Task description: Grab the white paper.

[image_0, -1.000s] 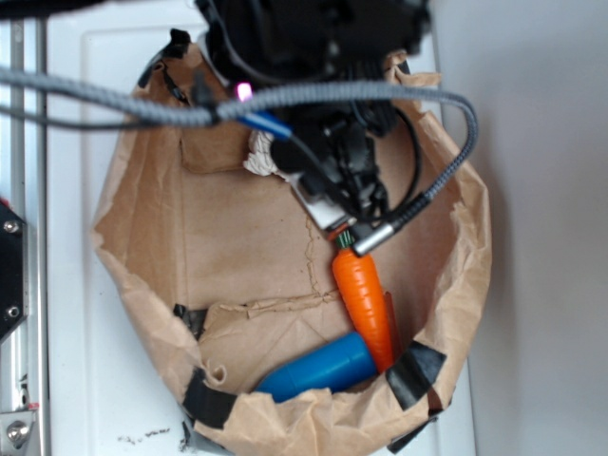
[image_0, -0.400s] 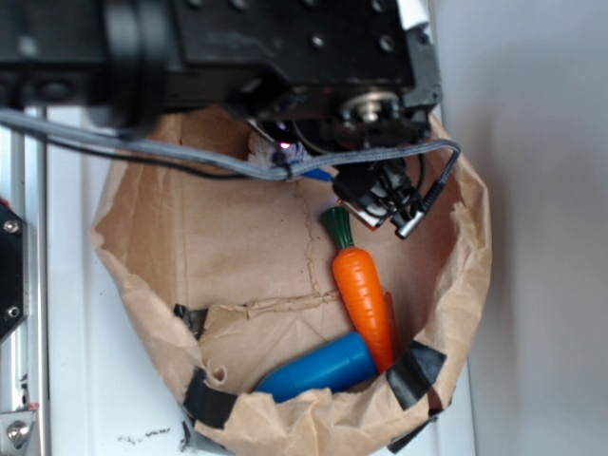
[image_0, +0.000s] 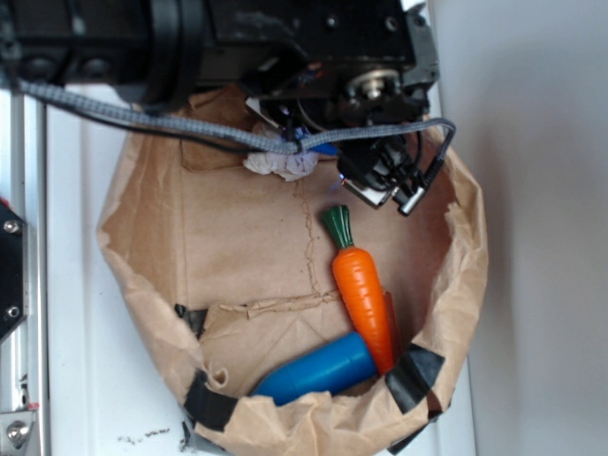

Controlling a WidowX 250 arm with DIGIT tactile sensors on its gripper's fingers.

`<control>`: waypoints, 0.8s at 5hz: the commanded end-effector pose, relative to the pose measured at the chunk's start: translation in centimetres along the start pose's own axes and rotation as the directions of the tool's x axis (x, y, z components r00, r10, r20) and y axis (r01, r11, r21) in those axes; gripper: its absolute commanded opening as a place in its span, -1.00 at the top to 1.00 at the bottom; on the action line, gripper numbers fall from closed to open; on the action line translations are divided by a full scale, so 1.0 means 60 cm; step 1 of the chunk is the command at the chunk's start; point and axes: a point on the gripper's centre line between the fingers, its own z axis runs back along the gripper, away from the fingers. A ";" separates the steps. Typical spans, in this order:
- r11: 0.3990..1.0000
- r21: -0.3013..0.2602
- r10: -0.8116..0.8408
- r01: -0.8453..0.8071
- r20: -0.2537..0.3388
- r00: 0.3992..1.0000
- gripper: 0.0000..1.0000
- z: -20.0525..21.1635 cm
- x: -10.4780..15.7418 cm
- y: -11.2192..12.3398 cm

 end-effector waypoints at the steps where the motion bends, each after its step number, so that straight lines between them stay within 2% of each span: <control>1: 0.999 -0.029 0.037 -0.036 0.028 0.999 -1.00 0.009 0.002 0.030; 2: 0.994 0.038 0.103 -0.104 0.033 0.994 -1.00 -0.007 -0.005 0.041; 3: 0.990 0.059 0.122 -0.125 0.049 0.991 -1.00 -0.022 -0.010 0.045; 4: 0.988 0.053 0.137 -0.142 0.093 0.986 -1.00 -0.048 0.001 0.030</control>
